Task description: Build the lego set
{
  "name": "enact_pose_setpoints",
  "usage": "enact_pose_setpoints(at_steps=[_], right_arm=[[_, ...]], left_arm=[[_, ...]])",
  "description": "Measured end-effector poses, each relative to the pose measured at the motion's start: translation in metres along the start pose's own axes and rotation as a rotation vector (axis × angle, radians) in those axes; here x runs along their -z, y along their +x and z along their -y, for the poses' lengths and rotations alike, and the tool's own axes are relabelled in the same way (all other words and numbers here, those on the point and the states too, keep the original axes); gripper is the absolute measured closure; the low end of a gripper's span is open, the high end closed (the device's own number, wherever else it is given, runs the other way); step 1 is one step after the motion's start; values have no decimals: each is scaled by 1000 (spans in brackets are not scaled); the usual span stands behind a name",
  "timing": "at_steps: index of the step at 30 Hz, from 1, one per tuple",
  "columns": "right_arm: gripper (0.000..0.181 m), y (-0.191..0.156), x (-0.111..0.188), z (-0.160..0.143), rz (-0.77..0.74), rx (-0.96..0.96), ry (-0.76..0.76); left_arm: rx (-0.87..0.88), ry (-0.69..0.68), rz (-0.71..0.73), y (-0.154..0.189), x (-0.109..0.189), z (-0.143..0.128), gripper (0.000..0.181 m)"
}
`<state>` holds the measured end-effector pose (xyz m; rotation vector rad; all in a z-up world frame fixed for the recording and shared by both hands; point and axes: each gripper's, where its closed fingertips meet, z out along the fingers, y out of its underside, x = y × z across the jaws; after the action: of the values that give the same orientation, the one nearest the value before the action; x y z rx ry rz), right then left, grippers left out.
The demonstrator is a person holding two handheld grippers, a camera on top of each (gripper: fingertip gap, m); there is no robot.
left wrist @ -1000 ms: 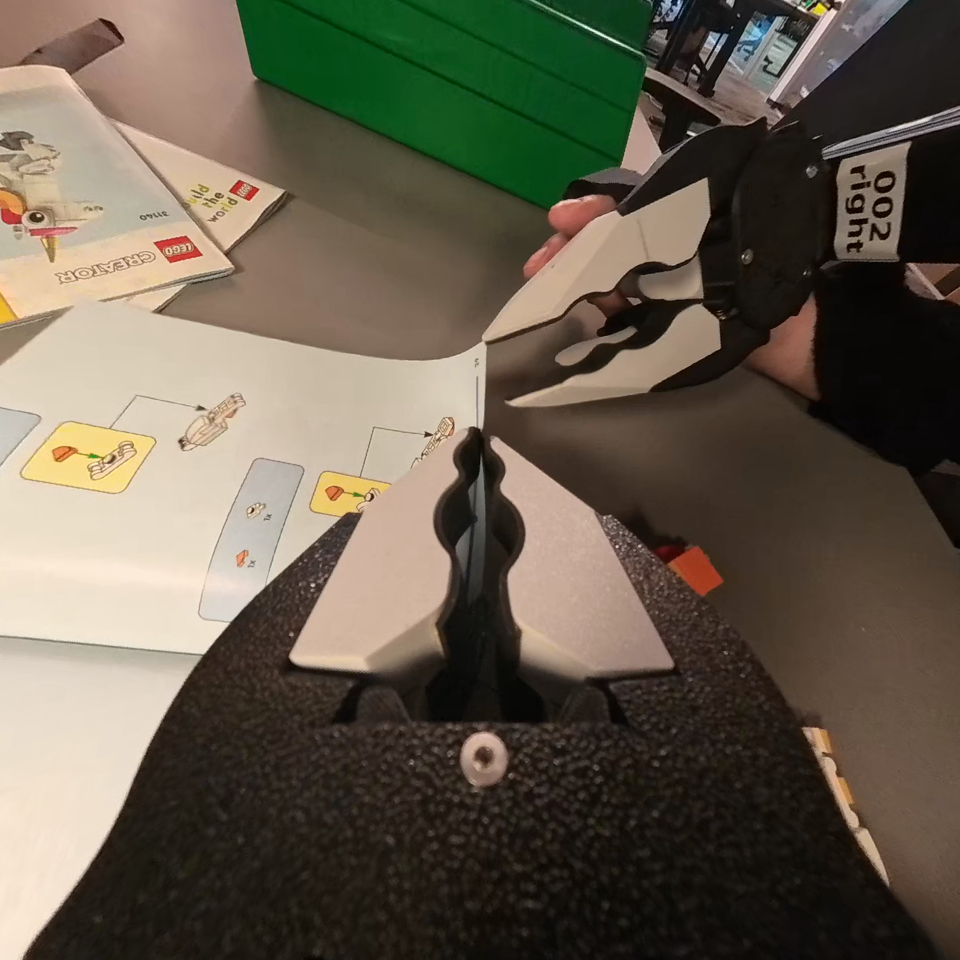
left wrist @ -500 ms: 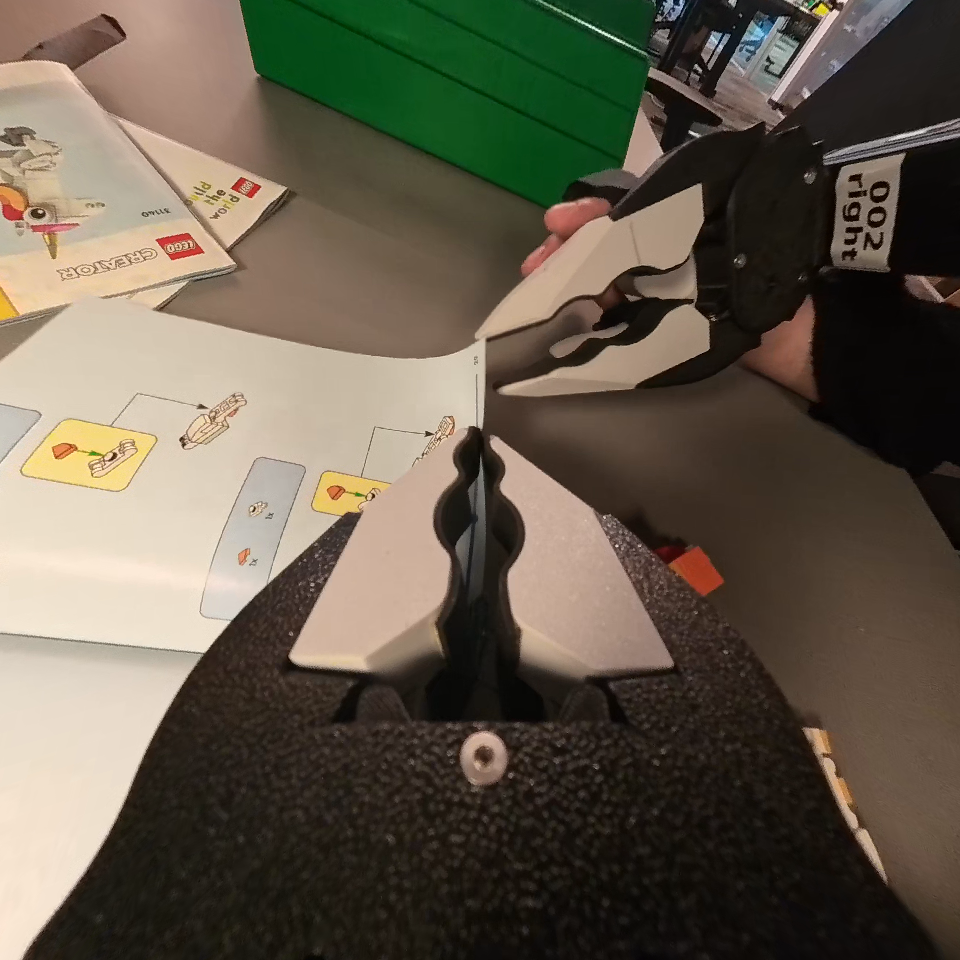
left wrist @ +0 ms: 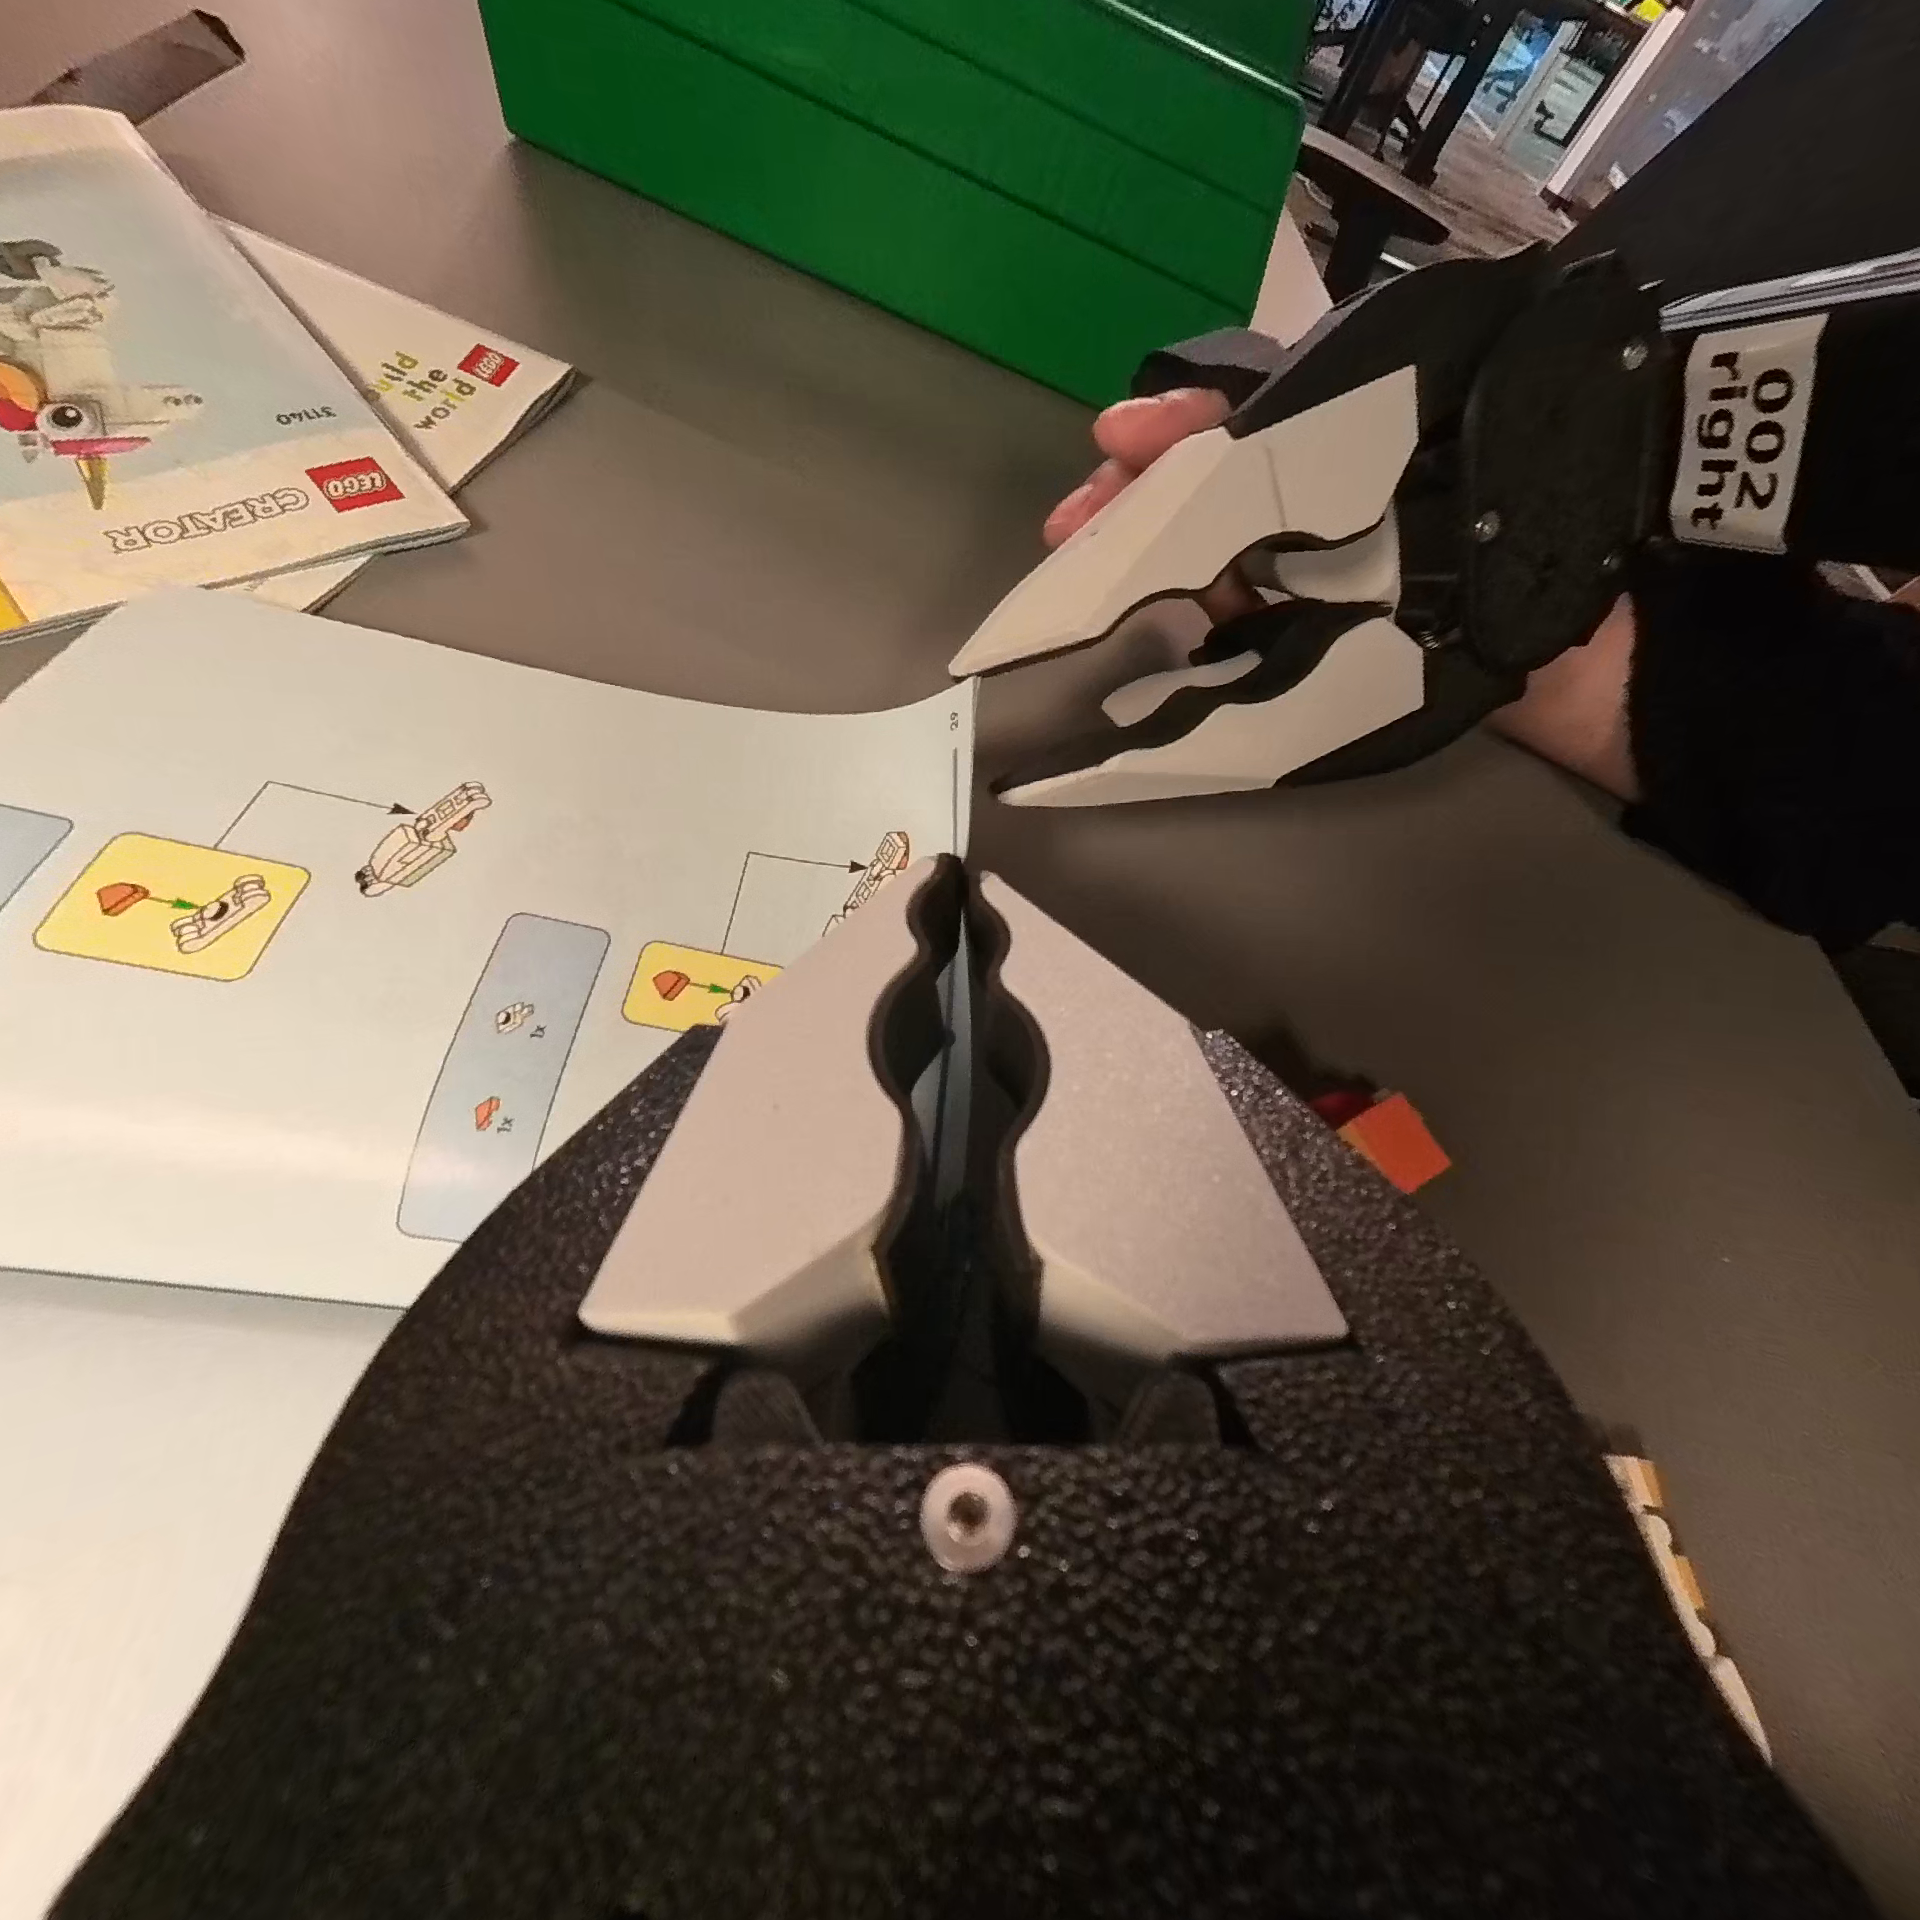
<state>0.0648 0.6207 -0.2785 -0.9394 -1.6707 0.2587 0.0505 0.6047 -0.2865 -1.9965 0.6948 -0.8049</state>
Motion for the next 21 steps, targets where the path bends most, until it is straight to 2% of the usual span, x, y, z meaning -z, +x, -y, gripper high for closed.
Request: enact_pose_setpoints(at_steps=[21], right_arm=[[164,-7,0,-3,40,26,-16]], left_arm=[[-12,-32,3,1,-3,-4,181]])
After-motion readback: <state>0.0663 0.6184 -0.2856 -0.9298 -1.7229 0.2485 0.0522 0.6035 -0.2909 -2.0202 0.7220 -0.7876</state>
